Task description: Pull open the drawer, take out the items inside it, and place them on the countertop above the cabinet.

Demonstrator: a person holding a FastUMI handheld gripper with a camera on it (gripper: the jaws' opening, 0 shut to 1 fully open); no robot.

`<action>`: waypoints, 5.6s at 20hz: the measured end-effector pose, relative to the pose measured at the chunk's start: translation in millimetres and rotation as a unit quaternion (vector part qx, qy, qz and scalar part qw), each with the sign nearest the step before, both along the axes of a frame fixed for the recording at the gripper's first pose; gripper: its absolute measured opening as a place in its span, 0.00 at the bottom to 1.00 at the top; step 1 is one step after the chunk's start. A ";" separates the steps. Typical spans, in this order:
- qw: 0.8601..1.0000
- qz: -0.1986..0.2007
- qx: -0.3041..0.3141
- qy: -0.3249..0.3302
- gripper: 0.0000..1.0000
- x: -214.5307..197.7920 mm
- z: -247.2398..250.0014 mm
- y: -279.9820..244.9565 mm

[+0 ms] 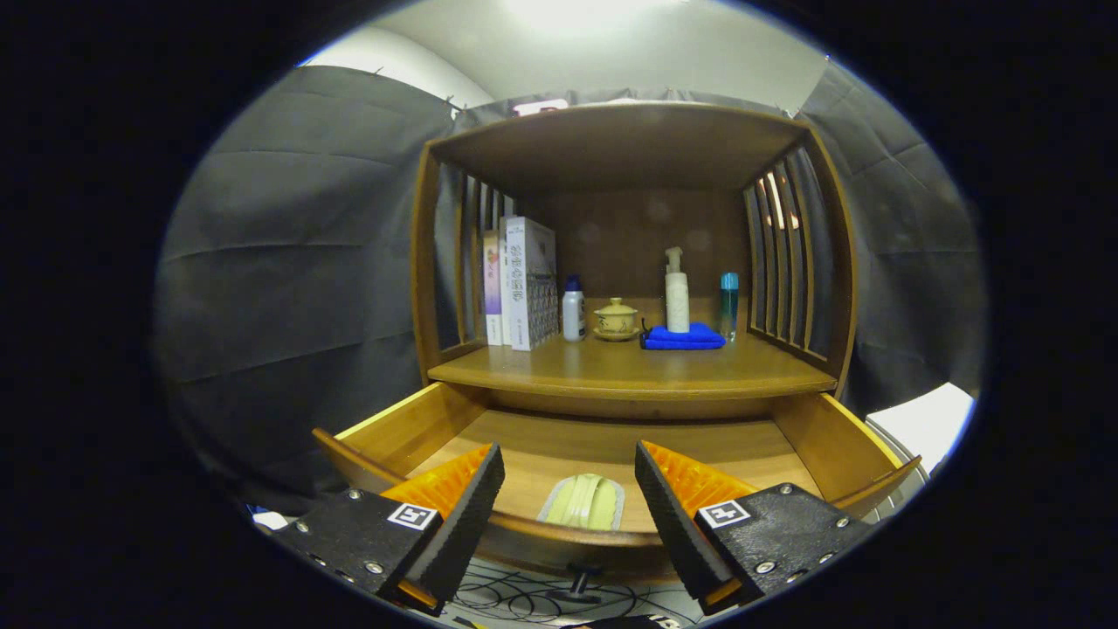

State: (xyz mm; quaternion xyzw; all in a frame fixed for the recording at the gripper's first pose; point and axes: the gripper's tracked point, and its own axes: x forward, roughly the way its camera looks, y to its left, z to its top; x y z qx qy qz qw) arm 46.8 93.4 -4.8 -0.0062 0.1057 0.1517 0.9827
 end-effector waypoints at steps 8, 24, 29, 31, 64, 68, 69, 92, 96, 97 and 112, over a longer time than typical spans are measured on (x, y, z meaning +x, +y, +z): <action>0.992 0.015 -0.009 0.122 0.93 48.9 -34.0 10.7; 0.959 0.015 -0.026 0.283 0.63 61.0 -98.2 1.4; 0.950 0.016 -0.006 0.311 0.45 62.3 -105.2 4.4; 0.952 0.013 -0.008 0.307 0.38 64.8 -104.4 2.0; 0.993 -0.039 0.086 0.072 0.19 171.7 89.6 -12.5; 0.990 -0.072 0.088 0.083 0.20 204.7 78.2 -20.0; 0.989 -0.077 0.090 0.089 0.20 211.3 73.5 -20.1; 0.988 -0.119 0.021 -0.096 0.95 87.0 86.1 -46.7; 0.986 -0.105 0.012 -0.126 0.95 40.8 78.3 -41.6; 0.985 -0.104 0.012 -0.137 0.95 26.1 70.9 -38.0; 0.989 -0.059 0.016 -0.133 0.95 -75.5 -2.1 -30.5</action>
